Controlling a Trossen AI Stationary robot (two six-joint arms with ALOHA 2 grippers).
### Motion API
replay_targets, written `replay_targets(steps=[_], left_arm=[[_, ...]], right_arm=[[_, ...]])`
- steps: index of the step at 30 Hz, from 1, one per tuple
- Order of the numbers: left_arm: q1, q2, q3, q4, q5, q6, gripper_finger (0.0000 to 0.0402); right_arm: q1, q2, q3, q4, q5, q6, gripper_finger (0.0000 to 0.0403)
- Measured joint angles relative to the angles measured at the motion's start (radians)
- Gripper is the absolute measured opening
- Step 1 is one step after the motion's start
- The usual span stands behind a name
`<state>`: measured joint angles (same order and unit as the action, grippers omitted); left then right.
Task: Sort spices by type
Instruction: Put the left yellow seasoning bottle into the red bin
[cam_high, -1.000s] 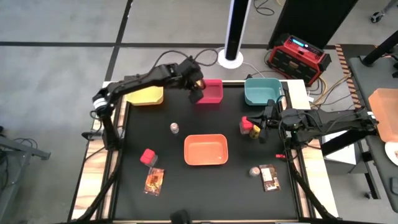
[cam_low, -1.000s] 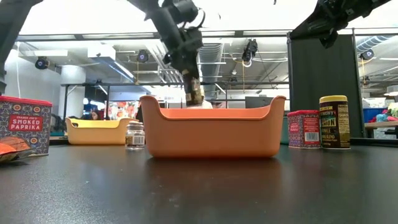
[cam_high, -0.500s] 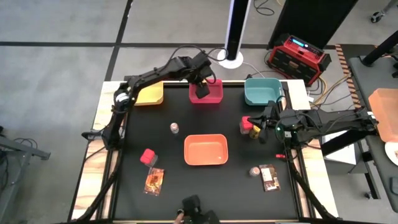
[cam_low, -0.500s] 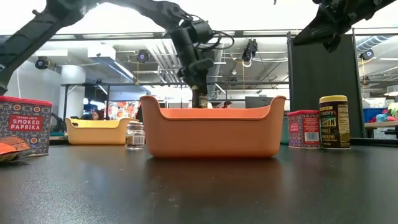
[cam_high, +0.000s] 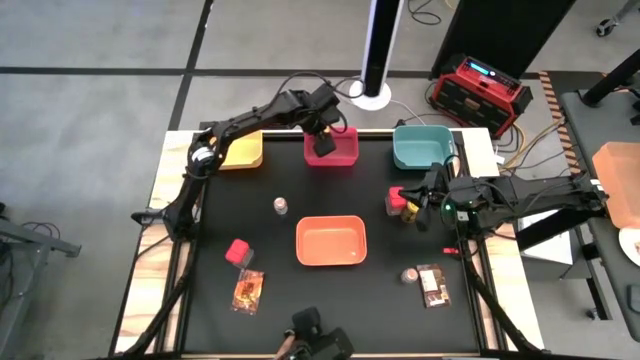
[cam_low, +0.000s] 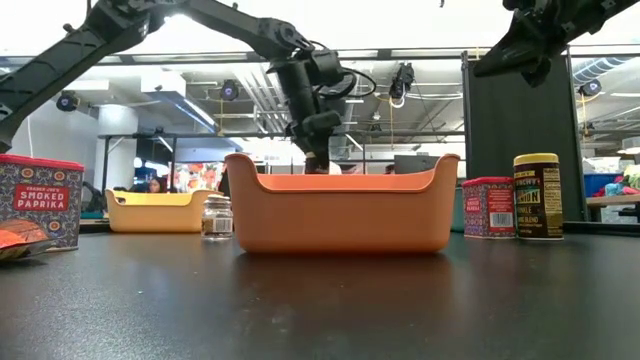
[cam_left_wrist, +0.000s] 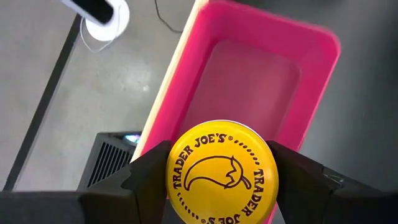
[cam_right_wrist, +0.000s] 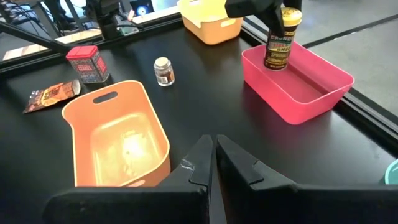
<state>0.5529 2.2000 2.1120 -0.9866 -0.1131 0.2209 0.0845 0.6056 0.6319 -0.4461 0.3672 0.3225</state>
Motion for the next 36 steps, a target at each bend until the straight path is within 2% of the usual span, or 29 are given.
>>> replay_targets(steps=[11,15,20,36], left_arm=[[0.003,-0.002,-0.013,0.047,0.009,-0.001,0.0219],[0.010,-0.003,-0.027,0.092,0.145,0.006,0.0219],[0.018,-0.003,-0.030,0.094,0.075,0.019,0.0219],[0.045,-0.004,-0.077,0.106,0.075,0.036,0.0220]], right_arm=[[0.000,0.000,0.000,0.000,0.000,0.000,0.0013],[0.000,0.000,0.000,-0.008,0.000,0.000,0.0013],[0.000,0.000,-0.001,-0.012,0.000,0.003,0.0013],[0.000,0.000,-0.002,-0.012,0.000,0.004,0.0013]])
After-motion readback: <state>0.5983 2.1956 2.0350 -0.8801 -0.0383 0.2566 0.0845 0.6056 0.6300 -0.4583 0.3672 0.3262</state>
